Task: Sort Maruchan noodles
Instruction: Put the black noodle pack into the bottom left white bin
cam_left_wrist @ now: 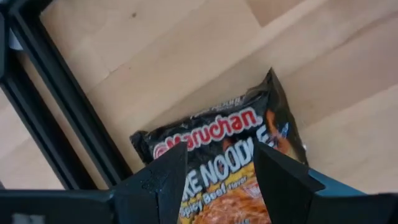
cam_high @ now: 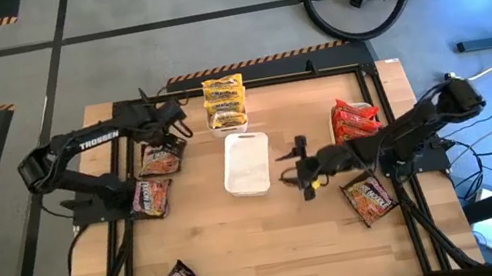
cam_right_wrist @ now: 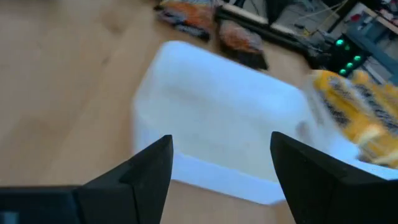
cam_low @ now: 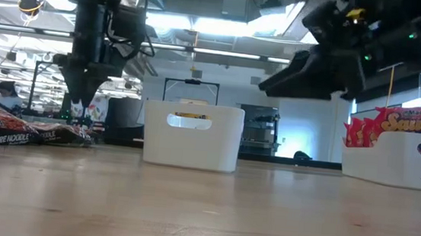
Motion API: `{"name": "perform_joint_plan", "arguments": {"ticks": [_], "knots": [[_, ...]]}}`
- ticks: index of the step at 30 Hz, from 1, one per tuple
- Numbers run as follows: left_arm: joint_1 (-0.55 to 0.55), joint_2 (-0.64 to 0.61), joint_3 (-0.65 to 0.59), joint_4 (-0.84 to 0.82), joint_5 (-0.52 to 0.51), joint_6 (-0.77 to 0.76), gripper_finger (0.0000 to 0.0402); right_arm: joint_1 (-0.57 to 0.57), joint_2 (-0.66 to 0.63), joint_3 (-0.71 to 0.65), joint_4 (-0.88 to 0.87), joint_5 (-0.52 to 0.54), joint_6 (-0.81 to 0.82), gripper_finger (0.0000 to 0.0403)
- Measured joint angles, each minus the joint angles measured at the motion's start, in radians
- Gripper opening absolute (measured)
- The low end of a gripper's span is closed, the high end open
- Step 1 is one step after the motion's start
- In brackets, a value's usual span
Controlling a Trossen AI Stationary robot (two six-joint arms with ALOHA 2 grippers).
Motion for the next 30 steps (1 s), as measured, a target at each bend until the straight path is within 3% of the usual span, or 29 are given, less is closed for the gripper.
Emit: {"name": "perform_joint_plan", "arguments": {"ticks": [6, 10, 16, 20, 30], "knots": [[-0.001, 0.022, 0.0, -0.013, 0.002, -0.003, 0.0179, -0.176, -0.062, -0.03, 0.041, -0.257, -0.011, 0.025], [-0.034, 0.086, 0.0, -0.014, 0.001, 0.02, 0.0179, -0.217, -0.055, -0.03, 0.043, -0.371, -0.002, 0.025], [-0.109, 0.201, 0.0, -0.003, 0.014, 0.071, 0.0179, -0.195, -0.055, -0.03, 0.04, -0.429, 0.056, 0.025], [-0.179, 0.259, 0.0, 0.032, 0.093, 0.077, 0.0179, -0.145, -0.055, -0.03, 0.035, -0.432, 0.059, 0.025], [-0.388, 0.277, 0.004, 0.112, 0.173, 0.017, 0.0179, -0.065, -0.055, -0.03, 0.035, -0.429, 0.06, 0.025]]}}
